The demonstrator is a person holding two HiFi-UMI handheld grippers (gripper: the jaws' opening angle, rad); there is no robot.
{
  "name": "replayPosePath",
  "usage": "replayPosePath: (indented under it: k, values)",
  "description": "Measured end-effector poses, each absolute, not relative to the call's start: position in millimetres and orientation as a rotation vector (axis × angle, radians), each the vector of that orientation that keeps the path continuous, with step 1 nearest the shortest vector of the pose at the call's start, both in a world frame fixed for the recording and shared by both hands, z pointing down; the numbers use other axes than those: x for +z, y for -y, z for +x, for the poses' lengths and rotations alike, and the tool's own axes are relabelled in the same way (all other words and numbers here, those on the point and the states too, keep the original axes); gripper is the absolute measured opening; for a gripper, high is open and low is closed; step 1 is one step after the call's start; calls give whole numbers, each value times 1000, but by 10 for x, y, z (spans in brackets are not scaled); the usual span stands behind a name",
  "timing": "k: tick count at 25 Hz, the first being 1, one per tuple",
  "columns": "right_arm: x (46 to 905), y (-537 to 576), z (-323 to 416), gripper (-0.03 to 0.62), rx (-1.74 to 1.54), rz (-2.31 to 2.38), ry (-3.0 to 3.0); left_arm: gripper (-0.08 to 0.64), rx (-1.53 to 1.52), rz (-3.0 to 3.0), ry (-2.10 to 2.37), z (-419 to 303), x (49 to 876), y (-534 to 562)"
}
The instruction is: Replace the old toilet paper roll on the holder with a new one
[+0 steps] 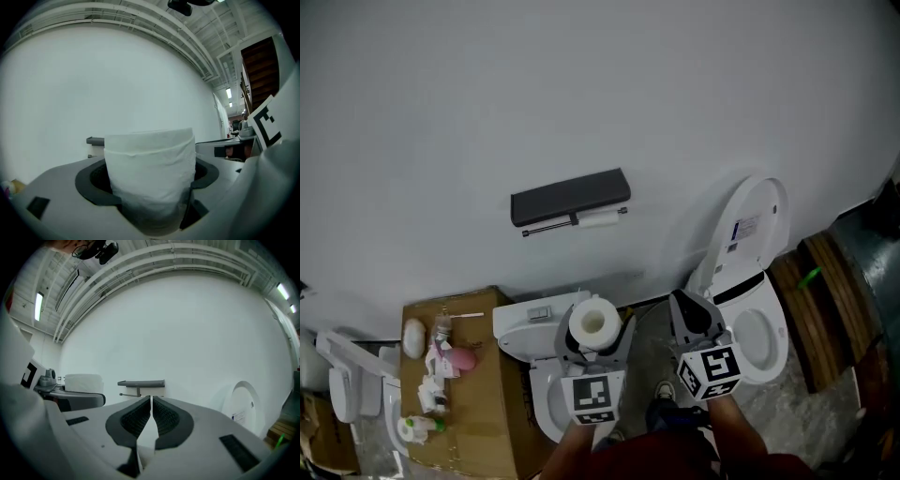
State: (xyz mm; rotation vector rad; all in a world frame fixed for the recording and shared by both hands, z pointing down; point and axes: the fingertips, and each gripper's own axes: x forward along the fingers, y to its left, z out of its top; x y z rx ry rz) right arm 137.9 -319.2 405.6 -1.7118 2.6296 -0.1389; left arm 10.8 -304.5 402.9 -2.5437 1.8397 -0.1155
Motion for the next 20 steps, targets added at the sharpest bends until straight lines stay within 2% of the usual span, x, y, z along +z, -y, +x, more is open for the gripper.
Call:
replayPosePath:
  k: [10, 20]
  values:
    - [4058, 4271, 1496, 29, -240, -1445, -2740, 443, -148, -2364, -2040, 306, 4002, 3910]
    - [4193, 4809, 1224, 29, -258, -1390, -2801, 443, -189, -2329, -2129, 81, 4209, 4425]
